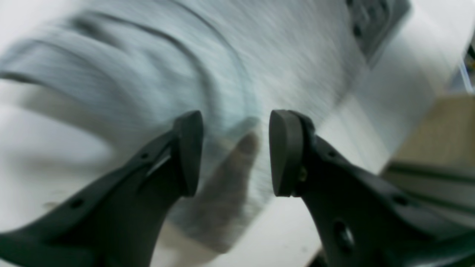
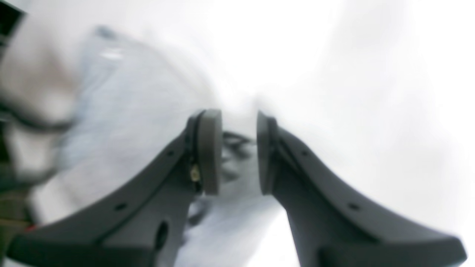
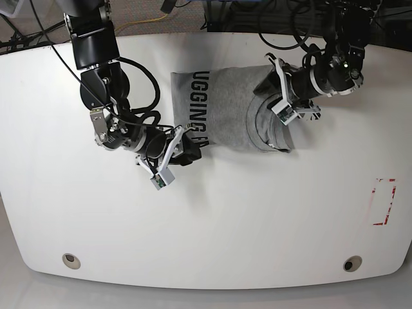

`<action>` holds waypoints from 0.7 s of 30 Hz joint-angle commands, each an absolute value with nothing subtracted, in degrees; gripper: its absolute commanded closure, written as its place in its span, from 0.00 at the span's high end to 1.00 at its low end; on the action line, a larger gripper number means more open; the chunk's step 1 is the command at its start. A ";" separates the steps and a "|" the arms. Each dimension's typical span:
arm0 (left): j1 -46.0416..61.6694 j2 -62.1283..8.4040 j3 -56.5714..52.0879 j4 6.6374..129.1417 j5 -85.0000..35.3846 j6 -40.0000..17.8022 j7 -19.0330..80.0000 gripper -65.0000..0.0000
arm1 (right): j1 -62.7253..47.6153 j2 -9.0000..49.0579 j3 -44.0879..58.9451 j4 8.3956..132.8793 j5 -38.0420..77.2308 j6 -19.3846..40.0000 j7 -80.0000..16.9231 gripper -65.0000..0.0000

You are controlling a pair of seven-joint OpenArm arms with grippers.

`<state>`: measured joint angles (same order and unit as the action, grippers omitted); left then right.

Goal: Fold the T-shirt properly
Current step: 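Press and tuck the folded bundle with both grippers to square it, then grasp the folded shirt bundle with the left gripper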

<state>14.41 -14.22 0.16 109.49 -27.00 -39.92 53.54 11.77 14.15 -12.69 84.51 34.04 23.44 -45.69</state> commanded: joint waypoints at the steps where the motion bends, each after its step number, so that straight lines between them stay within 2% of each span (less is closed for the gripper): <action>1: 15.78 -14.29 4.00 110.29 -24.40 -40.00 52.53 0.40 | 13.58 13.14 -12.44 82.95 28.35 24.22 -44.79 0.22; 6: 16.04 -14.29 5.41 106.51 -20.00 -40.00 52.53 0.40 | 13.32 12.53 -12.26 79.60 17.89 30.81 -41.10 0.22; 14: 6.46 -14.73 5.32 94.11 -19.74 -40.00 52.35 0.40 | 7.08 16.31 -8.48 79.87 17.19 36.09 -36.79 0.21; 21: -3.03 -16.75 5.67 90.68 -19.74 -40.00 52.44 0.40 | -1.19 18.24 -8.40 89.98 16.92 36.88 -36.97 0.21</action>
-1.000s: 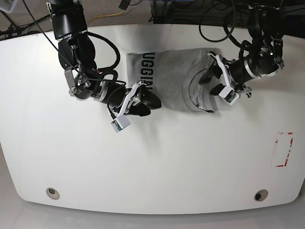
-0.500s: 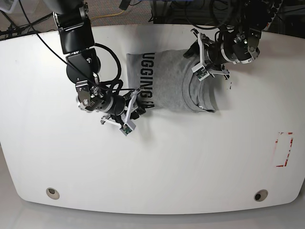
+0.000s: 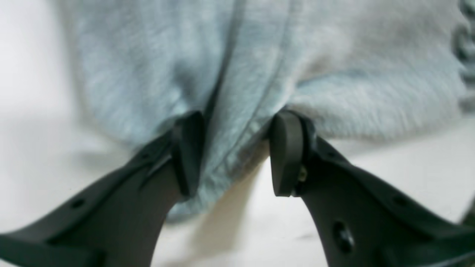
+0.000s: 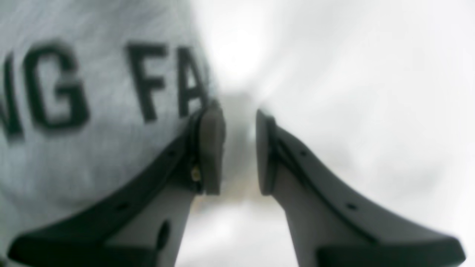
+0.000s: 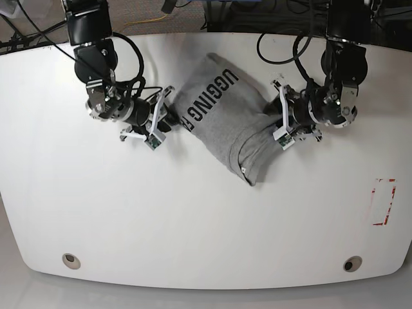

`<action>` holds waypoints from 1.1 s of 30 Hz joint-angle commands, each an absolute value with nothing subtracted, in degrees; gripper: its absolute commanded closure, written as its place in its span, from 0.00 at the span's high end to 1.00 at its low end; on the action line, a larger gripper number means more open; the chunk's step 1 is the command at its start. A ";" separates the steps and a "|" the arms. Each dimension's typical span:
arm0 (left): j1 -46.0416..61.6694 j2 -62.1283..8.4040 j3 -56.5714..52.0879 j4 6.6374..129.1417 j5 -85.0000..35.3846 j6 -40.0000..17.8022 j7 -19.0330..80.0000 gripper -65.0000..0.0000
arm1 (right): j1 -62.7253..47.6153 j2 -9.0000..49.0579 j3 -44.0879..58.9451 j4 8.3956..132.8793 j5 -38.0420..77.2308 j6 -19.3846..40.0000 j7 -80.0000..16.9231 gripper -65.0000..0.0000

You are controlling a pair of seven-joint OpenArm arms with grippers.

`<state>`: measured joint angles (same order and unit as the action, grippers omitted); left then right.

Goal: Fold the T-shirt properly
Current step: 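Grasp the folded shirt bundle with the left gripper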

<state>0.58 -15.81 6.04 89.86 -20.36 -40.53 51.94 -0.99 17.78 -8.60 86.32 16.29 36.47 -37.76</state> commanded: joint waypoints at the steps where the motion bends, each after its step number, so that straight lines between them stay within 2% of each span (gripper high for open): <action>1: -3.82 -16.84 5.58 90.77 -19.74 -40.00 52.44 0.40 | -2.07 18.15 -8.40 91.03 16.92 36.88 -36.97 0.21; 4: -6.81 -17.54 5.32 92.70 -19.82 -40.00 52.62 0.40 | -5.32 17.63 -8.75 94.90 16.92 36.88 -36.97 0.22; 9: -7.78 -18.86 5.14 97.63 -19.91 -40.00 52.62 0.40 | -7.78 13.14 -8.84 97.54 15.60 36.88 -38.64 0.22; 15: -5.85 -18.42 1.63 104.40 -19.74 -40.00 54.46 0.41 | -7.87 7.34 -16.66 99.74 6.55 36.88 -41.98 0.21; 20: -5.14 -14.64 1.19 106.42 -19.74 -40.00 58.77 0.41 | -7.87 3.38 -22.37 100.09 0.84 36.97 -42.07 0.22; 24: -3.03 -11.56 1.19 106.42 -19.65 -39.96 59.47 0.42 | -7.87 3.30 -24.66 100.53 0.31 36.97 -42.07 0.21; 29: -0.57 -7.87 1.27 106.33 -19.65 -30.46 59.38 0.61 | -8.48 3.65 -16.57 102.55 1.27 38.11 -42.07 0.21; 33: 0.31 -6.11 1.36 105.71 -19.65 -24.66 59.30 0.67 | -8.75 5.41 -7.43 103.87 6.46 40.00 -42.15 0.21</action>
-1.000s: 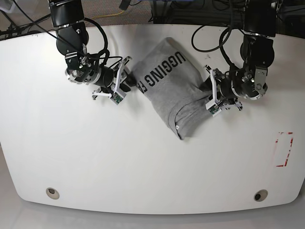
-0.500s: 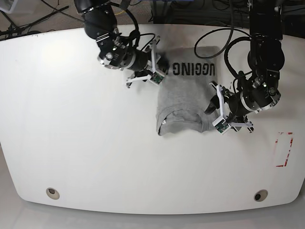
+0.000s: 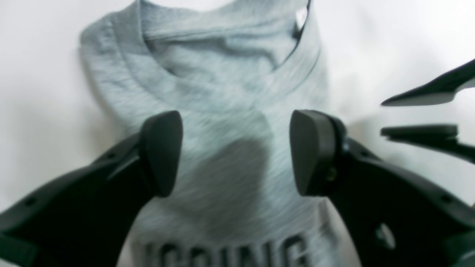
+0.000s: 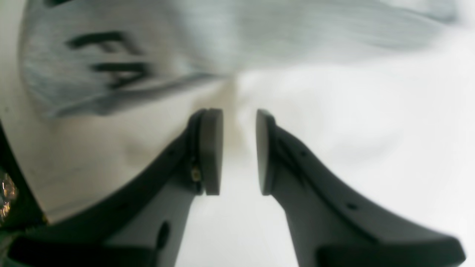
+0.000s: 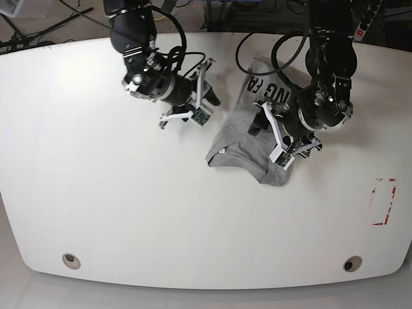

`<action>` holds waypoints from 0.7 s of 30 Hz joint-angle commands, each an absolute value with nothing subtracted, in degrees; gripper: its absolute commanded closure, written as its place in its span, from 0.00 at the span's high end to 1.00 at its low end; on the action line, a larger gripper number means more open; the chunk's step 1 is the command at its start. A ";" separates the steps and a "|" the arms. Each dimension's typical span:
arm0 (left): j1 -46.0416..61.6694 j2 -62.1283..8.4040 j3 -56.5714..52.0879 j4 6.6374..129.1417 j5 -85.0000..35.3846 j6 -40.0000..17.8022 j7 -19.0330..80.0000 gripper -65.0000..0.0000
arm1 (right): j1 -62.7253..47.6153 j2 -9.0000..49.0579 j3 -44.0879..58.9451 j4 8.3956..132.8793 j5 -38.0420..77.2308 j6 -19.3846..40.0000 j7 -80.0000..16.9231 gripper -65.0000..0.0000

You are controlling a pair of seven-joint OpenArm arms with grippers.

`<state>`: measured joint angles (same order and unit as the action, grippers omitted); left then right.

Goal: Fold the T-shirt properly
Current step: 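Grasp the folded shirt bundle with the left gripper, then carry the folded shirt with the left gripper to the table edge and release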

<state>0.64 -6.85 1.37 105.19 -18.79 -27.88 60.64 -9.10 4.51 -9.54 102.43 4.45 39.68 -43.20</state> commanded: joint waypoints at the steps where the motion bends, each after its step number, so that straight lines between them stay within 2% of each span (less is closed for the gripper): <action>1: 0.57 -5.76 1.45 104.84 -19.65 -23.25 59.30 0.67 | -8.66 5.85 -5.23 103.87 8.13 40.00 -42.15 0.21; 7: 0.84 -6.11 1.27 93.67 -19.65 -21.05 54.02 0.66 | -8.57 9.19 1.71 103.87 14.11 40.00 -42.15 0.21; 10: 0.84 -9.10 1.27 88.84 -19.65 -20.97 51.74 0.66 | -8.84 9.54 5.05 103.96 16.13 40.00 -42.15 0.21; 13: 0.48 -13.76 0.22 84.88 -19.74 -20.88 48.31 0.66 | -9.01 9.63 7.16 104.04 18.15 40.00 -42.15 0.21; 21: 0.31 -27.21 -10.77 73.54 -19.74 -22.11 43.38 0.66 | -9.10 9.71 7.78 105.54 18.77 40.00 -42.15 0.21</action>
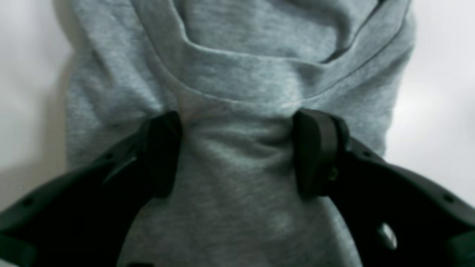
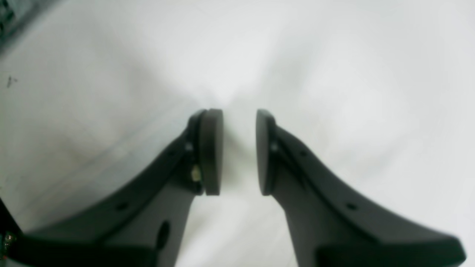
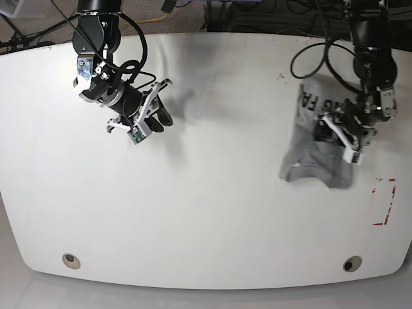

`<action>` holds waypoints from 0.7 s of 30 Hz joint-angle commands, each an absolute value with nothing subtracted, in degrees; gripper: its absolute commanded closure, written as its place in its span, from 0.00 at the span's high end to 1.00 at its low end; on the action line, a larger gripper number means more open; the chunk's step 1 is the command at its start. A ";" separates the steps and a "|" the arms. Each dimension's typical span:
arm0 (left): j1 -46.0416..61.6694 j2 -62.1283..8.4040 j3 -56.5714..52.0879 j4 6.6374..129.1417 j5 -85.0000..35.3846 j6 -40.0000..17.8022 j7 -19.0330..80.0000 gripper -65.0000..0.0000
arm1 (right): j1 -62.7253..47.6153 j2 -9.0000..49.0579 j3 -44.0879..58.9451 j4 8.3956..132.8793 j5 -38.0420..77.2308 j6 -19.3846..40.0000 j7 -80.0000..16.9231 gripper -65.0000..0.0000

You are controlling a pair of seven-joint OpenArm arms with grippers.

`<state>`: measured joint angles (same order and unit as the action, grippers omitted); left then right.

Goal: Fold the T-shirt properly
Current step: 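Carry the folded shirt with the left gripper to the table edge and release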

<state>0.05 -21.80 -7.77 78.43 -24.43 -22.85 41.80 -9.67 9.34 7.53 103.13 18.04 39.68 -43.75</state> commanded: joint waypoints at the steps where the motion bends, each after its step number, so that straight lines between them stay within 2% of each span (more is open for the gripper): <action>1: 0.31 -28.97 -11.56 71.87 -19.74 -23.34 42.51 0.66 | -9.10 9.71 7.78 105.89 18.68 40.00 -42.15 0.21; 9: 0.48 -41.27 -17.98 59.65 -19.82 -34.68 35.21 0.66 | -9.19 9.71 7.52 109.23 18.59 40.00 -42.15 0.21; 14: 0.48 -44.44 -21.32 59.74 -20.00 -40.00 35.03 0.66 | -9.19 9.71 7.43 110.20 18.51 40.00 -42.15 0.21; 16: 0.66 -44.97 -22.81 61.93 -20.00 -40.00 35.12 0.66 | -9.19 9.63 7.43 110.73 18.51 40.00 -42.15 0.21; 21: 3.82 -42.42 -25.01 77.05 -19.82 -40.00 38.90 0.65 | -9.19 10.42 7.87 110.99 15.52 40.00 -41.98 0.22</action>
<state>2.42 -42.44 -23.81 67.72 -18.90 -40.10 38.22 -9.78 9.41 7.44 109.82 17.02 39.70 -43.53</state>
